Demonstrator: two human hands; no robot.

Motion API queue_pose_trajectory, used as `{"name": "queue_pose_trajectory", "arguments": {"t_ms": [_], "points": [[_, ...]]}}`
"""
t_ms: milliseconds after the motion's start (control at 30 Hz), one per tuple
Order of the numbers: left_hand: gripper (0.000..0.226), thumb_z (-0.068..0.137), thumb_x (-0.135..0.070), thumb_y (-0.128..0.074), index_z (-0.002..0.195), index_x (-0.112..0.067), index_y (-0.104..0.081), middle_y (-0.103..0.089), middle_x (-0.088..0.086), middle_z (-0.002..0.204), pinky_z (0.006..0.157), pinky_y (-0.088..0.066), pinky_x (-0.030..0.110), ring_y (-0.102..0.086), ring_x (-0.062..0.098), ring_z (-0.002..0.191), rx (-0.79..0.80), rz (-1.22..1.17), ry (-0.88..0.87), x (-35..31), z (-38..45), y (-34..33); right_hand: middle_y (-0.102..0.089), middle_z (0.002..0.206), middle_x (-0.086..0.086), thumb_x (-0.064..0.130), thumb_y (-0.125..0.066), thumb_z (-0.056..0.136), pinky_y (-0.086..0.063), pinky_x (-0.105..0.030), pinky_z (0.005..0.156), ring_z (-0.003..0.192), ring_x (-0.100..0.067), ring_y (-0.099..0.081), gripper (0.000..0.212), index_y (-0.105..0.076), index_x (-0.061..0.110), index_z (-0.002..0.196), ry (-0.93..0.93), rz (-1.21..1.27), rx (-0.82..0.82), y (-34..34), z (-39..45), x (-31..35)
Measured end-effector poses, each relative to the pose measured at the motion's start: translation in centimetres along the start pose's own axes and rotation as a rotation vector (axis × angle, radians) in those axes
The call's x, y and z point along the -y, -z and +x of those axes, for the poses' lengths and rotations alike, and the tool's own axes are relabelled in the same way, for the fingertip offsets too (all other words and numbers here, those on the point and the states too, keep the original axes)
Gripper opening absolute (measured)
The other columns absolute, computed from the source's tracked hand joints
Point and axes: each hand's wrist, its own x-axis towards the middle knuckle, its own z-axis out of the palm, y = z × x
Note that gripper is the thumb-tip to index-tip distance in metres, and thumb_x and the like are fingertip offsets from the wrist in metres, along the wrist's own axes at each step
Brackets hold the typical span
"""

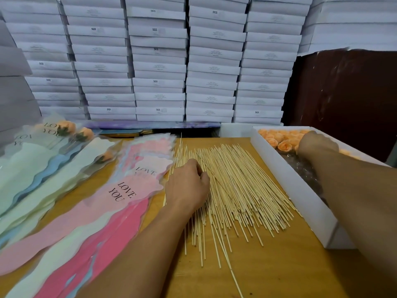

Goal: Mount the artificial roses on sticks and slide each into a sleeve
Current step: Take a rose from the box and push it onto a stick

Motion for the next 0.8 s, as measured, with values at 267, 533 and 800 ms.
{"name": "queue_pose_trajectory", "arguments": {"t_ms": [267, 533, 800], "points": [[0.012, 0.095, -0.034, -0.055, 0.090, -0.024, -0.059, -0.060, -0.007, 0.081, 0.065, -0.031, 0.031, -0.056, 0.018, 0.082, -0.039, 0.001, -0.018, 0.5, 0.2, -0.7, -0.057, 0.097, -0.016, 0.012, -0.060, 0.092, -0.046, -0.038, 0.075, 0.091, -0.031, -0.057, 0.024, -0.062, 0.006, 0.115, 0.027, 0.029, 0.041, 0.1, 0.8, -0.1], [0.011, 0.095, -0.034, -0.055, 0.091, -0.024, -0.059, -0.058, -0.009, 0.081, 0.068, -0.036, 0.031, -0.058, 0.019, 0.083, -0.038, 0.004, -0.019, 0.6, 0.3, -0.9, -0.062, 0.109, -0.021, 0.004, -0.069, 0.082, -0.049, -0.042, 0.075, 0.099, -0.039, -0.063, 0.043, -0.058, 0.001, 0.123, -0.077, 0.196, 0.026, 0.9, 1.4, -0.1], [0.012, 0.095, -0.034, -0.054, 0.089, -0.024, -0.059, -0.060, -0.008, 0.081, 0.070, -0.035, 0.033, -0.060, 0.020, 0.083, -0.049, 0.004, -0.030, 0.6, 0.3, -0.9, -0.061, 0.111, -0.021, 0.004, -0.067, 0.085, -0.048, -0.041, 0.070, 0.084, -0.034, -0.055, 0.037, -0.059, 0.001, 0.121, -0.092, 0.214, -0.012, 1.4, 1.6, -0.3]]}}
